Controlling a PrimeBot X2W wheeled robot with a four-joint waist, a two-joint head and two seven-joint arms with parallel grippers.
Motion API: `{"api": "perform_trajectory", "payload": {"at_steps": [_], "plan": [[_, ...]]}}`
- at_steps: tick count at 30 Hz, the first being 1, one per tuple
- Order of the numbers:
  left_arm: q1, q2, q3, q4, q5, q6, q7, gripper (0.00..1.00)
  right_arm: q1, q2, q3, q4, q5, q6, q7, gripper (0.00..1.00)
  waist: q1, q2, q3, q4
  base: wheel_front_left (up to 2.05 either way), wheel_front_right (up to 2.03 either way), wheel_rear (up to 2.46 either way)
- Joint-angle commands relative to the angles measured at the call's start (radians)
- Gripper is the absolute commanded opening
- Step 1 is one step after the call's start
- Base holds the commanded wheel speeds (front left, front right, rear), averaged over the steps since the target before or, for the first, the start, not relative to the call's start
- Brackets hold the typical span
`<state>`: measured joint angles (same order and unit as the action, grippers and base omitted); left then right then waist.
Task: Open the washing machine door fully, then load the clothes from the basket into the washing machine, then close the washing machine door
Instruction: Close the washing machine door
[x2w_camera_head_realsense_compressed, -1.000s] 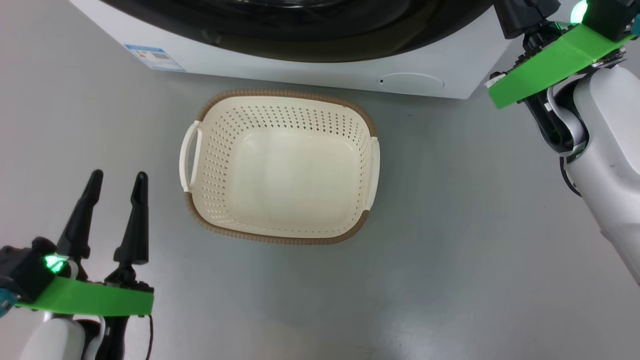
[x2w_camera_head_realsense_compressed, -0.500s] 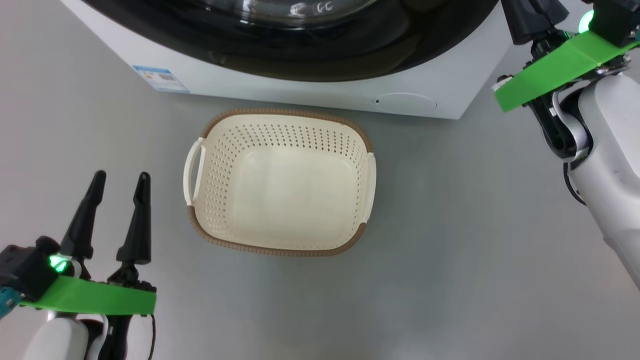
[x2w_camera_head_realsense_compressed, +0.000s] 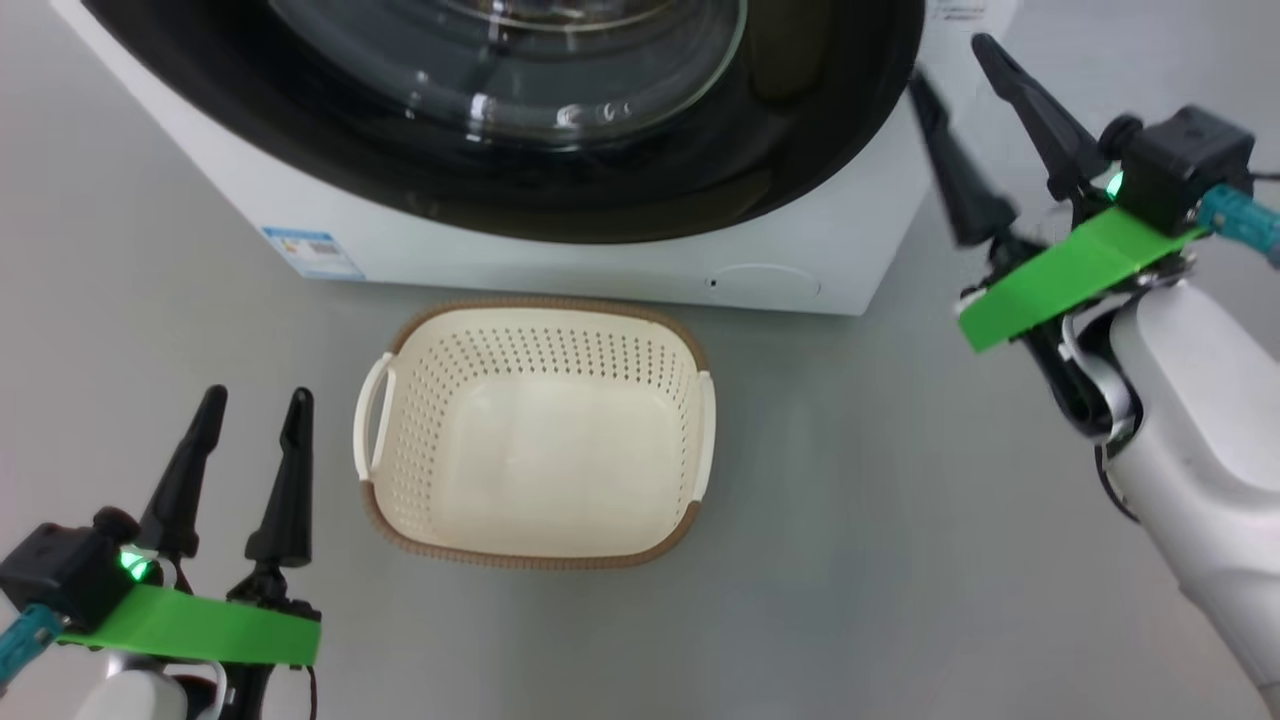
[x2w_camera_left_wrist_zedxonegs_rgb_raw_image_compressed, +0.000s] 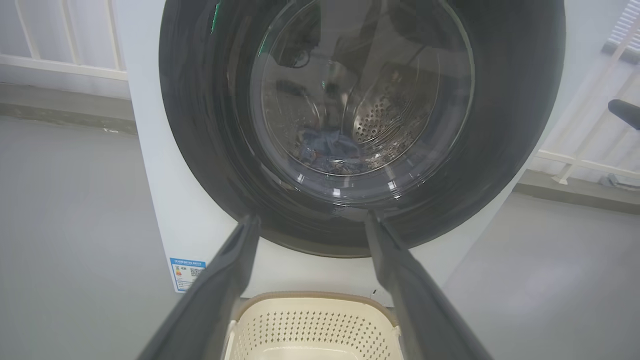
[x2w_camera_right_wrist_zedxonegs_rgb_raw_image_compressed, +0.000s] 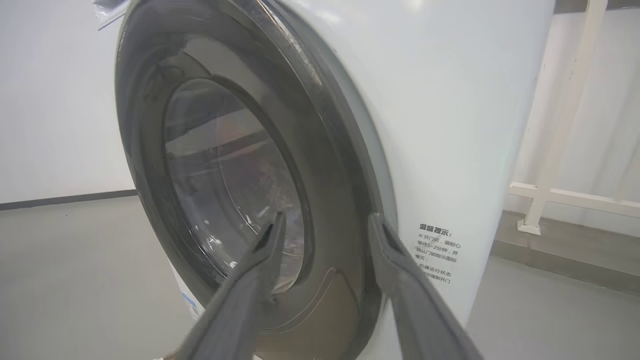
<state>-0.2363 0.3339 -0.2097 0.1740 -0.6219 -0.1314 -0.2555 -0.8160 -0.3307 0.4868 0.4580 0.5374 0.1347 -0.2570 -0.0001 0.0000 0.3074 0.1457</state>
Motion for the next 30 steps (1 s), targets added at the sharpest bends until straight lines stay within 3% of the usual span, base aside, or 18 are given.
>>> {"api": "perform_trajectory", "payload": {"at_steps": [1,15,30], "plan": [[0.008,0.034,0.037,-0.012,0.013,0.001,-0.006,1.0,0.053,-0.002,0.011,-0.039,-0.003,-0.004,-0.005,1.0,0.0001,0.0,-0.056,-0.033,0.0,0.0,0.0],[0.078,0.016,0.07,-0.015,0.035,0.001,-0.006,1.0,0.25,-0.018,-0.061,-0.143,-0.018,-0.004,-0.005,1.0,0.0001,0.0,-0.165,-0.125,0.0,0.0,0.0],[0.132,-0.01,0.11,-0.036,0.069,0.001,-0.006,1.0,0.495,0.016,-0.208,-0.265,-0.034,-0.004,-0.005,1.0,0.0001,0.0,-0.23,-0.207,0.0,0.0,0.0]]}}
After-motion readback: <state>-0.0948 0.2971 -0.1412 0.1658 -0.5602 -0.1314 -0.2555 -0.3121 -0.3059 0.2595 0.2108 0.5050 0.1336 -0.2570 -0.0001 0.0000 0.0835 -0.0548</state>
